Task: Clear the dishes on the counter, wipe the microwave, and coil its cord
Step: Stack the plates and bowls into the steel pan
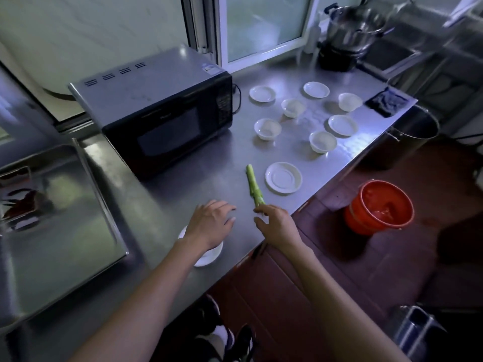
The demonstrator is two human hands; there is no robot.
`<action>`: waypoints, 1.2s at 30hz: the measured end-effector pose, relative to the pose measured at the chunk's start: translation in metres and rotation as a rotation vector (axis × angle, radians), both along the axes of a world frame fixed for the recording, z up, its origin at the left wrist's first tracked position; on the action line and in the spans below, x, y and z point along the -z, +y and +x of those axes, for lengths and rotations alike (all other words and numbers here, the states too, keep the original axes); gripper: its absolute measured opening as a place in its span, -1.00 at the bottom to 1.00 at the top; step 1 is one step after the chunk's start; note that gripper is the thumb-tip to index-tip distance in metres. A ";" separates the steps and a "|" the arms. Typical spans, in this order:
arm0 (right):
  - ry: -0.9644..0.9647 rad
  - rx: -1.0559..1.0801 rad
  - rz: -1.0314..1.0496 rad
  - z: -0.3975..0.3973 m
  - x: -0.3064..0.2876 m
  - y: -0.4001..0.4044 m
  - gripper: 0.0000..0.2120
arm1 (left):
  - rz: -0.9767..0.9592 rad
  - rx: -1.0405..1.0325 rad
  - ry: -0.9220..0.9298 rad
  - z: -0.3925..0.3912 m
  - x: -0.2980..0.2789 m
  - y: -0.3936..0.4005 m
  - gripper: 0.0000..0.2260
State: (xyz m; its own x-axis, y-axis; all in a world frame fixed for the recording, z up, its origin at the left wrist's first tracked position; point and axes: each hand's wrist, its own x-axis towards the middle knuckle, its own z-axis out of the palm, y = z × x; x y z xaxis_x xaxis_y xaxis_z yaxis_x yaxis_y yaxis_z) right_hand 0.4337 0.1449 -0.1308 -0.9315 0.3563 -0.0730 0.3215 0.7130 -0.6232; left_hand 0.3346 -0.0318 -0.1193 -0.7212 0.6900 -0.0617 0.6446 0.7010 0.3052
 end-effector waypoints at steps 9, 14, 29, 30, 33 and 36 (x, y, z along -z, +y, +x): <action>-0.079 0.042 0.016 -0.022 0.014 0.027 -0.77 | 0.030 0.049 -0.047 -0.036 0.019 0.050 -0.68; -0.119 0.109 0.011 -0.047 0.006 0.058 -0.72 | 0.044 0.079 -0.067 -0.067 0.019 0.080 -0.67; -0.128 0.186 0.026 -0.053 0.010 0.247 -0.68 | -0.018 0.124 -0.097 -0.095 0.015 0.273 -0.66; -0.133 0.174 0.030 -0.053 0.012 0.263 -0.67 | -0.037 0.127 -0.094 -0.093 0.014 0.289 -0.66; -0.137 0.153 0.054 -0.054 0.014 0.306 -0.67 | -0.085 0.138 -0.079 -0.092 0.010 0.330 -0.65; -0.154 0.126 0.052 -0.058 0.010 0.340 -0.66 | -0.079 0.106 -0.062 -0.092 0.005 0.360 -0.65</action>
State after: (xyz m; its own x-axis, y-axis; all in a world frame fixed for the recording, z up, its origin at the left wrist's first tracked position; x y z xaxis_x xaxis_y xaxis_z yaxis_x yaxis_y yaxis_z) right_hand 0.3752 0.4850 -0.1410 -0.8584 0.4764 -0.1900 0.4992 0.6907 -0.5233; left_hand 0.2421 0.3286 -0.1243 -0.6374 0.7536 -0.1608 0.6982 0.6531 0.2931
